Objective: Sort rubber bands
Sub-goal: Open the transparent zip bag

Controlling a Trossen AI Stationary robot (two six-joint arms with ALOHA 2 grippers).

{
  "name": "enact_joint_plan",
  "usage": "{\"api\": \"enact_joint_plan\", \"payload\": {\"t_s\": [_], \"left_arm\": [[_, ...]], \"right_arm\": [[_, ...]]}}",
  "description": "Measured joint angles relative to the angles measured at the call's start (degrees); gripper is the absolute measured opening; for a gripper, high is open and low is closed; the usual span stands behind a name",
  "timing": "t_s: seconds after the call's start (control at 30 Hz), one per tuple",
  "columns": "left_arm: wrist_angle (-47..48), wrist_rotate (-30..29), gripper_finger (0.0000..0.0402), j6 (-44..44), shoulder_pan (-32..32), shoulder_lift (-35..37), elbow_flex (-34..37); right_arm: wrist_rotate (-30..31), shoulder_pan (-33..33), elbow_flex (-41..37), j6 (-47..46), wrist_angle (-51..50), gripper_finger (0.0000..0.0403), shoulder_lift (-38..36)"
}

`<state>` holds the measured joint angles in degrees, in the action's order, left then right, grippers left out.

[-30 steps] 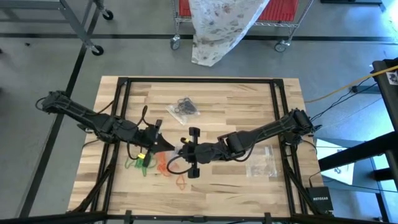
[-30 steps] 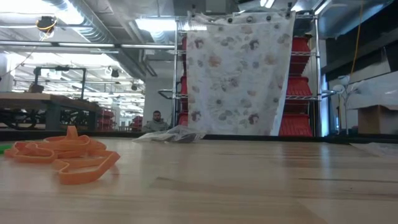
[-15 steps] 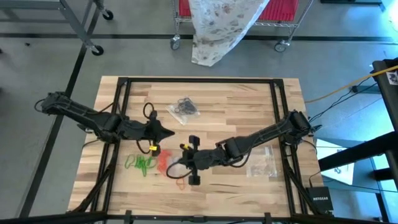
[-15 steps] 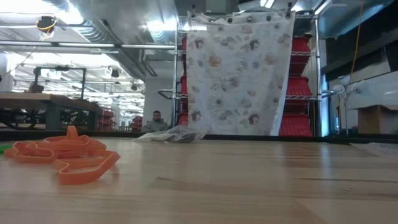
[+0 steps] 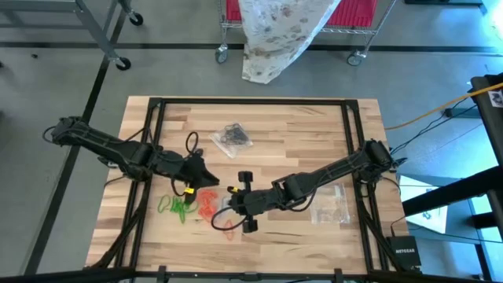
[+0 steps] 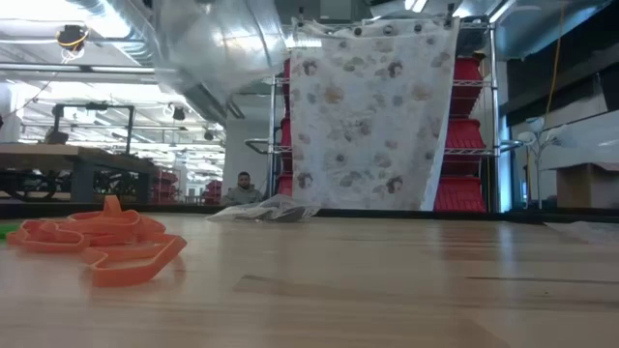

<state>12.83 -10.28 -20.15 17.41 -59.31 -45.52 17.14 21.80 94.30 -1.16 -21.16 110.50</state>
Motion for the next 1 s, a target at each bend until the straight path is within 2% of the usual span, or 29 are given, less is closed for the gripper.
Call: {"api": "enact_joint_plan", "payload": {"t_s": [0.23,0.4,0.57,0.77,1.0], "left_arm": [[-1.24,8.35,0.0126,-1.12,0.36,-1.04,0.0],[-3.96,9.27,0.0158,-0.7,1.87,-4.76,0.0],[-5.39,9.36,0.0165,-0.49,2.11,-5.61,0.02],[-4.45,13.42,0.0166,-2.05,1.6,-1.85,0.02],[-5.99,12.5,0.0166,-4.38,3.68,-2.78,0.02]], "right_arm": [[-0.25,-0.02,0.0,0.63,0.23,0.0,0.0],[-0.27,-0.02,0.0,1.48,0.34,0.0,-0.09],[-0.27,-0.04,0.0,1.48,0.1,0.0,-0.09],[-0.25,-0.07,0.0,1.5,-0.86,0.0,-0.09],[-0.21,-0.07,0.0,1.5,-0.84,0.0,-0.09]]}}
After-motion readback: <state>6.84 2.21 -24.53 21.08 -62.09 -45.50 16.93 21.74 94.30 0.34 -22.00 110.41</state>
